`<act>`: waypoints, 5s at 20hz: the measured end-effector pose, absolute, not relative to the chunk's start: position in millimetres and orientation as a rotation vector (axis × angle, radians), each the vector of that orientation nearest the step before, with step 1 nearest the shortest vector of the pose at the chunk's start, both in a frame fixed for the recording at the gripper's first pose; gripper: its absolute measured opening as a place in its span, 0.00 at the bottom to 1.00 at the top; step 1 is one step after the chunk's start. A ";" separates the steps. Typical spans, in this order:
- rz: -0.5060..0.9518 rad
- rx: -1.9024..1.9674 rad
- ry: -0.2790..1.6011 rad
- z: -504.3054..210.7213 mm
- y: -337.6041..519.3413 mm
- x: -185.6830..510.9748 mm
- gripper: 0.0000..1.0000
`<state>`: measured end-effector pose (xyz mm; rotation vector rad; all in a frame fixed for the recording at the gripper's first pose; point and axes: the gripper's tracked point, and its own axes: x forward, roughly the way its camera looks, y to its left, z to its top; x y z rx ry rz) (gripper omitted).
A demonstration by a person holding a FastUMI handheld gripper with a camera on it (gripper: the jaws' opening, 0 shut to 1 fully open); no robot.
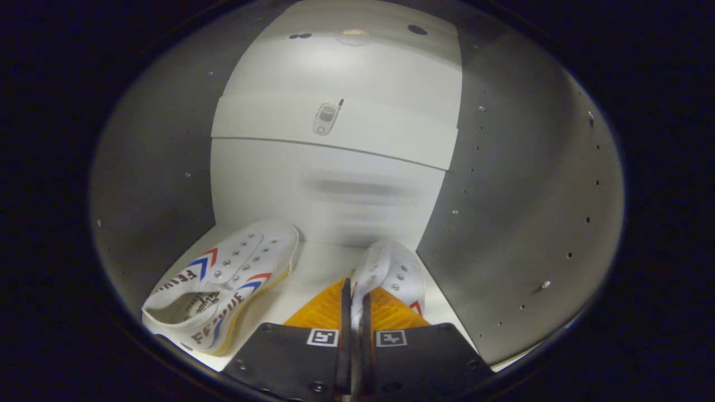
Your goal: Open the shoe cabinet door, grab the shoes and put them into the shoe cabinet, then close the shoe cabinet door.
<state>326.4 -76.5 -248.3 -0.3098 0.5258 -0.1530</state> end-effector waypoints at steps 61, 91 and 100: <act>0.052 -0.030 0.153 43.7 -235.0 -133.4 0.33; 0.391 0.054 0.295 -45.3 -95.5 -56.9 0.31; 0.468 0.058 0.288 -59.5 -16.6 -29.5 0.30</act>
